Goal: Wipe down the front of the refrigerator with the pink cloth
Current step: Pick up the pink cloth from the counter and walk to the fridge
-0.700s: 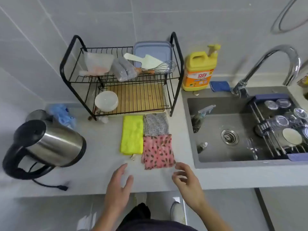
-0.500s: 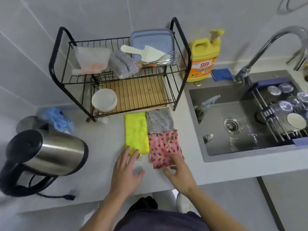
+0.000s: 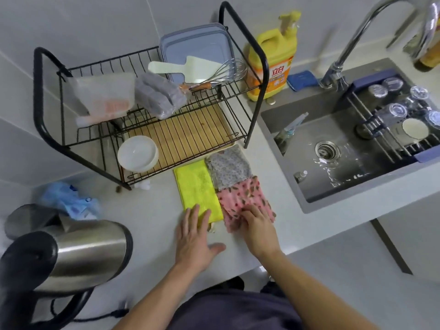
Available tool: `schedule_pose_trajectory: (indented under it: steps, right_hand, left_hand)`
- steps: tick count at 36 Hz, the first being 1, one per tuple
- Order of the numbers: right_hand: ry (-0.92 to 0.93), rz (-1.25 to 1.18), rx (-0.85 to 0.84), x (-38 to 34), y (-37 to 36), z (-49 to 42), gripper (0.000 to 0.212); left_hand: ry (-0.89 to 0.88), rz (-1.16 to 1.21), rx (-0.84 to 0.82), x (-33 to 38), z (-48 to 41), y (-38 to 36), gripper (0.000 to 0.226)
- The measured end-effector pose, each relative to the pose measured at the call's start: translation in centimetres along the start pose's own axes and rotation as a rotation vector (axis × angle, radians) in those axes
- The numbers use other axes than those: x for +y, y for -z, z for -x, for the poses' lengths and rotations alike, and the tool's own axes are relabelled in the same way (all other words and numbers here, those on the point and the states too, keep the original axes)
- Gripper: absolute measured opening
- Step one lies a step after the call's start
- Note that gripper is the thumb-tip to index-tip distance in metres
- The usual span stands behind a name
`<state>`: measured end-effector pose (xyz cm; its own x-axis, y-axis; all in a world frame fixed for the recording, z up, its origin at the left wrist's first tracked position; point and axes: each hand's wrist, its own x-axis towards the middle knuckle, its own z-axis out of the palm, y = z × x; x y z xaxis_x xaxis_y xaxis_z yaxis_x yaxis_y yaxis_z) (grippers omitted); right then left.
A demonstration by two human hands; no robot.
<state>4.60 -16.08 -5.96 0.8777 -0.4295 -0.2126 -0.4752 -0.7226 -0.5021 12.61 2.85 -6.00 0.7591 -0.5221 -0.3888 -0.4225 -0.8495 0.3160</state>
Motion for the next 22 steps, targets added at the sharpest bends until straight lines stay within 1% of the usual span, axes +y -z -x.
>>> schedule_pose_trajectory:
  steps: [1, 6, 10, 14, 16, 19, 22]
  right_hand:
    - [-0.021, -0.026, 0.005, -0.2, 0.3, -0.1, 0.014]
    - [-0.161, -0.191, -0.005, 0.2, 2.3, -0.6, 0.012]
    - [-0.310, -0.440, 0.028, 0.3, 5.8, 0.7, 0.019]
    - [-0.476, -0.717, 0.165, 0.8, 9.0, 2.5, 0.034]
    - [-0.547, -0.789, 0.253, 1.4, 10.3, 3.5, 0.037]
    - [-0.613, -0.831, 0.374, 2.8, 12.3, 5.3, 0.034]
    - [-0.644, -0.882, 0.485, 4.5, 14.6, 7.4, 0.028]
  left_hand:
    - [0.000, -0.001, -0.005, 0.0, 0.0, 0.0, 0.110]
    - [0.028, 0.000, -0.054, 0.7, 0.0, 1.0, 0.107]
    - [0.074, 0.008, -0.108, 1.8, -0.4, 2.4, 0.085]
    - [0.150, 0.093, -0.063, 2.8, -1.2, 3.4, 0.061]
    - [0.159, 0.122, -0.014, 3.6, -1.4, 3.7, 0.054]
    - [0.111, 0.200, 0.069, 5.8, -1.4, 4.2, 0.047]
    - [0.059, 0.366, 0.036, 8.8, -1.4, 4.3, 0.049]
